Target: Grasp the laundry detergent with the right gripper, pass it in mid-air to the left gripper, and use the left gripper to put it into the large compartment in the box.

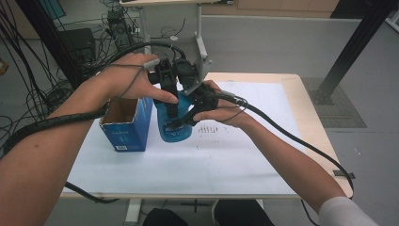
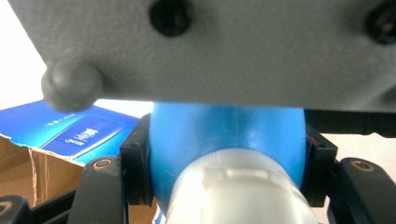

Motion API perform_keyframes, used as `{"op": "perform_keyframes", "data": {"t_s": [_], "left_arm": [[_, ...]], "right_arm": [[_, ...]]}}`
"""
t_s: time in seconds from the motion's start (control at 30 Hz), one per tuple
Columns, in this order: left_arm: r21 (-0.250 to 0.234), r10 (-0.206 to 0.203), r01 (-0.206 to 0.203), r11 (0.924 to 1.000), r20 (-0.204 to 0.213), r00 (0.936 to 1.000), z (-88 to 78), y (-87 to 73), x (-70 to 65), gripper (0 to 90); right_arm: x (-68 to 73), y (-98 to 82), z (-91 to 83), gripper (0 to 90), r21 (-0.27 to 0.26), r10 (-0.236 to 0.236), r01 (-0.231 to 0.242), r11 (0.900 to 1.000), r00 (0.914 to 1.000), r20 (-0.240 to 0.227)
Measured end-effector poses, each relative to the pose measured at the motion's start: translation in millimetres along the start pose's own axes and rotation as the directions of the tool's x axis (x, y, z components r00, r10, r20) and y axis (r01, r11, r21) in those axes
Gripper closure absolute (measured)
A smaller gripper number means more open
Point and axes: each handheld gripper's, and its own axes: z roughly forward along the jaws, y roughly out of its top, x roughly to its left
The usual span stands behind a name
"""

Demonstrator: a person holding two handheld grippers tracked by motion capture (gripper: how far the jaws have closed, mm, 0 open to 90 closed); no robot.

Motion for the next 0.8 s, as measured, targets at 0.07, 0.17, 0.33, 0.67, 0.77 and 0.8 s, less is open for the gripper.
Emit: {"op": "perform_keyframes", "data": {"t_s": [0.07,0.17,0.33,0.67,0.77,0.8], "left_arm": [[-0.002,-0.004,0.004,1.0000,-0.004,1.0000,0.0,-0.4,0.2,38.1],[-0.002,-0.008,0.008,1.0000,-0.003,1.0000,-0.8,-0.8,0.3,38.1],[-0.011,-0.017,0.017,0.9998,0.002,0.9999,-1.2,-2.5,2.3,38.1],[-0.010,-0.037,0.037,0.9993,-0.003,0.9993,2.1,-2.4,1.4,38.1],[0.008,-0.024,0.024,0.9997,-0.007,0.9997,0.4,-0.8,2.0,38.1],[0.008,-0.024,0.024,0.9997,-0.007,0.9997,0.4,-0.8,2.0,38.2]], "right_arm": [[-0.1,0.0,-0.3,42.3,0.000,0.001,-0.001,1.000,1.0000,0.000],[-1.7,-0.2,-0.8,41.2,-0.017,-0.008,0.008,1.000,1.0000,-0.002],[-2.3,0.4,-2.3,40.4,-0.029,0.011,-0.011,1.000,0.9999,-0.007],[-2.5,-0.6,-6.5,35.4,-0.034,0.014,-0.014,0.999,0.9998,0.016],[-1.2,-5.2,-6.2,34.3,-0.041,0.026,-0.025,0.999,0.9995,0.018],[-1.3,-6.3,-6.6,32.9,-0.047,0.028,-0.027,0.999,0.9994,0.020]]}}
